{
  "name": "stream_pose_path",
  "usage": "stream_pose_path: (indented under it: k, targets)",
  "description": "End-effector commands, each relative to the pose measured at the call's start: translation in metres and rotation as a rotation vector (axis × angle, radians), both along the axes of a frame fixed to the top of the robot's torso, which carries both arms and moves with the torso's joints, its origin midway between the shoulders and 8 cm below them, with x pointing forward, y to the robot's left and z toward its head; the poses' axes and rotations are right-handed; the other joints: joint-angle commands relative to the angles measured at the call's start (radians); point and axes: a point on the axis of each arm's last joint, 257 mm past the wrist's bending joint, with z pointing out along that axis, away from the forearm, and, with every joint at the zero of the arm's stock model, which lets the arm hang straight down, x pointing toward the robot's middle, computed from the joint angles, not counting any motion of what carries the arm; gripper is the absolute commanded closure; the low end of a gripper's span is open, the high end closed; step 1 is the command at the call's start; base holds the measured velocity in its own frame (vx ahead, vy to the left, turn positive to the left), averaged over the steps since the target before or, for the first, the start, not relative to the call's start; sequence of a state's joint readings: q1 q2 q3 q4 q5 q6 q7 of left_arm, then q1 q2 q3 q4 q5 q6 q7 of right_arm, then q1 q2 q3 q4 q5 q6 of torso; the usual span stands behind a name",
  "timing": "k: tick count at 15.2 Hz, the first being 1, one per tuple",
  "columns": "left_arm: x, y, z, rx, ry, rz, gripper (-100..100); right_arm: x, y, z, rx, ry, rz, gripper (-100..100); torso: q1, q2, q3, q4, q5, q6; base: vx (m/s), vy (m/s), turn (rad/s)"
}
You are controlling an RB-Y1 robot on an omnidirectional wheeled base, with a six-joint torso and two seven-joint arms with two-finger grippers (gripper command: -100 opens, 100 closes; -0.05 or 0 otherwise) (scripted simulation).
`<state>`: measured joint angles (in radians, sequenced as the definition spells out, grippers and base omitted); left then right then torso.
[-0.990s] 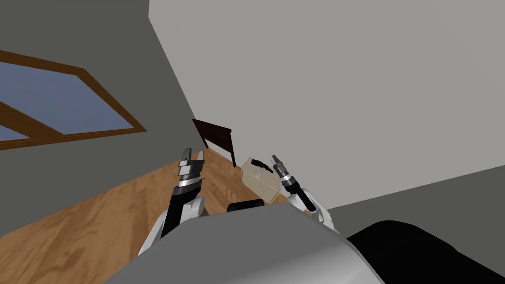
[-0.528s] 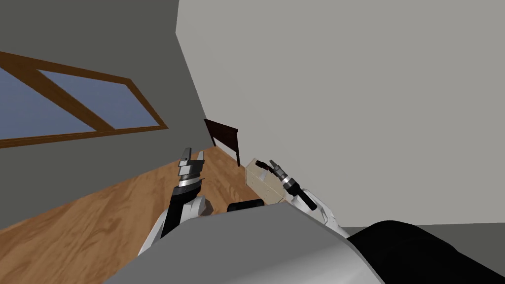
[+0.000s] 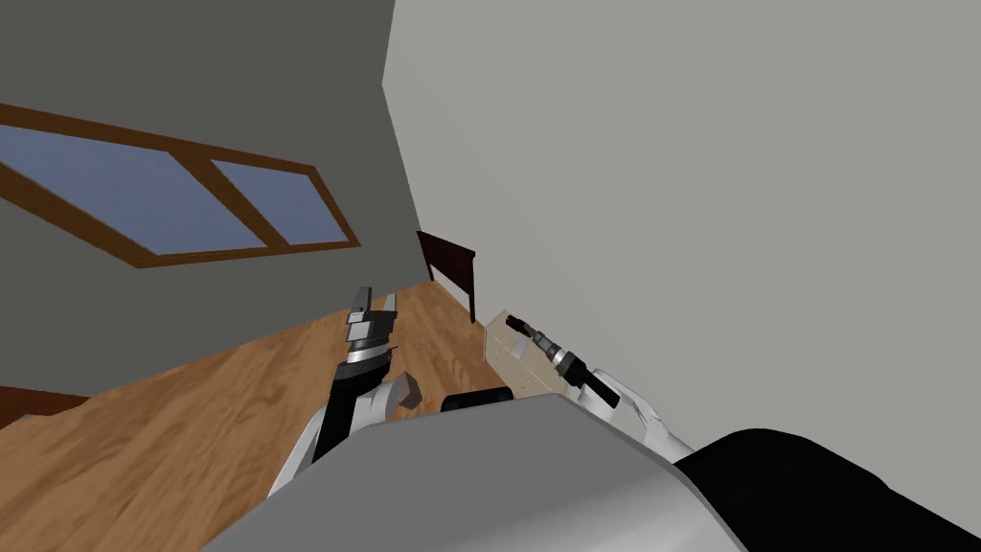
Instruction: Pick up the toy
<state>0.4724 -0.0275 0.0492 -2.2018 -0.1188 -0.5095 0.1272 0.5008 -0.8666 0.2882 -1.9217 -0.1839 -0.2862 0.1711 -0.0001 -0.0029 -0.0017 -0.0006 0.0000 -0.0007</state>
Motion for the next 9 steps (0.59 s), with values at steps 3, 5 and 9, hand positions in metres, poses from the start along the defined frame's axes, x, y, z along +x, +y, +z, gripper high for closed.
stream_pose_path:
  k: [3,5,9]
  targets:
    - [0.000,0.000,0.000,0.000,0.000,0.000,0,-0.011,-0.017,-0.032,-0.113,0.083,0.019,-100,0.000,-0.001,-0.001,0.000,0.000,0.000,0.036,-0.006,0.282]
    - [0.000,0.000,0.000,0.000,0.000,0.000,0,-0.021,-0.033,-0.055,-0.191,0.142,0.032,-100,0.000,0.000,0.000,0.000,0.000,0.000,0.028,-0.010,0.255]
    - [0.000,0.000,0.000,0.000,0.000,0.000,0,-0.046,-0.068,-0.096,-0.348,0.259,0.057,-100,-0.001,-0.001,-0.001,0.000,0.000,0.000,0.040,-0.017,0.316]
